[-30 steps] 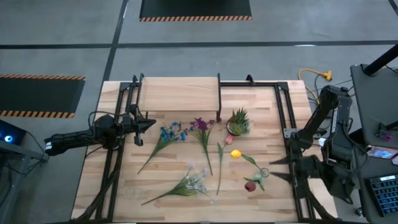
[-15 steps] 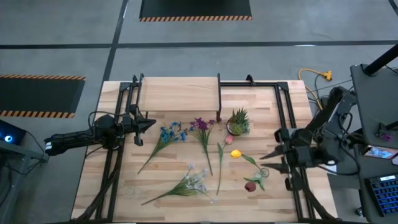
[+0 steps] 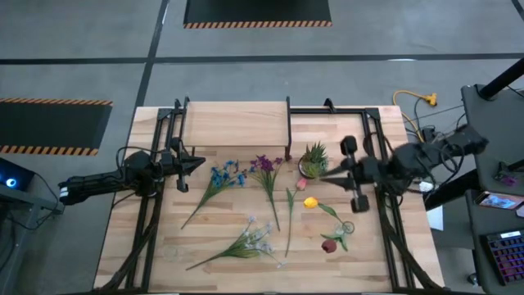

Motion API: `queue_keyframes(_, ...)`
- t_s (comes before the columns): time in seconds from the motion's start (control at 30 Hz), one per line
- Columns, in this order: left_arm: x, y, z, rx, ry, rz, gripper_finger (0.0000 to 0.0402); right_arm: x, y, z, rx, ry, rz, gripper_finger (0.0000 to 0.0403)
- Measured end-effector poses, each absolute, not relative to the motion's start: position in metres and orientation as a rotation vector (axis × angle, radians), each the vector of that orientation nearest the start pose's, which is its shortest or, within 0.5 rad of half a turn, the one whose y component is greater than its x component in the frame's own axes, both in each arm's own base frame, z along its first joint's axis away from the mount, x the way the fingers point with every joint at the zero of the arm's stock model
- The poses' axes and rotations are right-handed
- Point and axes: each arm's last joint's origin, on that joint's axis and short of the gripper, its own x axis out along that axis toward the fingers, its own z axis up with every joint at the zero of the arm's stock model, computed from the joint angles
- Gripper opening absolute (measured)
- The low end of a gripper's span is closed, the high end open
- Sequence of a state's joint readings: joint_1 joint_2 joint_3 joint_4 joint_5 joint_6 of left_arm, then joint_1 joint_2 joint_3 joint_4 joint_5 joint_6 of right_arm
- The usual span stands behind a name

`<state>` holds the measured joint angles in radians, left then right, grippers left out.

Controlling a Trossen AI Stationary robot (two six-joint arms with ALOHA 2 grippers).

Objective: Pick and place flowers into a vace then onto a shelf
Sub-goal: Put the pink tulip into the right transparent vase

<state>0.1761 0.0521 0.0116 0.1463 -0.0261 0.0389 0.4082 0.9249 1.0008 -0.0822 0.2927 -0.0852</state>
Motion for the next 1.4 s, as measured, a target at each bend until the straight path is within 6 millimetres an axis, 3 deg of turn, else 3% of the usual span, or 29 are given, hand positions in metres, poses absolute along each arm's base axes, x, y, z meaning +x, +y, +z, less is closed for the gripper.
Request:
queue_keyframes(0.27, 0.098, 0.018, 0.177, 0.047, -0.102, 0.204, 0.0, 0.182, 0.058, 0.375, -0.168, 0.066, 0.075, 0.0027)
queue_keyframes(0.4, 0.098, 0.018, 0.177, 0.046, -0.101, 0.204, 0.0, 0.168, 0.049, 0.366, -0.156, 0.006, 0.056, 0.0027)
queue_keyframes(0.67, 0.098, 0.018, 0.177, 0.047, -0.101, 0.204, 0.0, 0.129, 0.035, 0.324, -0.071, -0.098, 0.054, 0.0027)
queue_keyframes(0.83, 0.098, 0.018, 0.177, 0.047, -0.101, 0.205, 0.0, 0.115, 0.032, 0.3, -0.071, -0.149, 0.106, 0.0027)
queue_keyframes(1.17, 0.098, 0.018, 0.177, 0.047, -0.101, 0.204, 0.0, 0.105, 0.028, 0.258, -0.1, -0.148, 0.103, 0.0027)
queue_keyframes(1.4, 0.098, 0.018, 0.177, 0.051, -0.101, 0.205, 0.0, 0.104, 0.028, 0.243, -0.113, -0.207, 0.095, 0.0027)
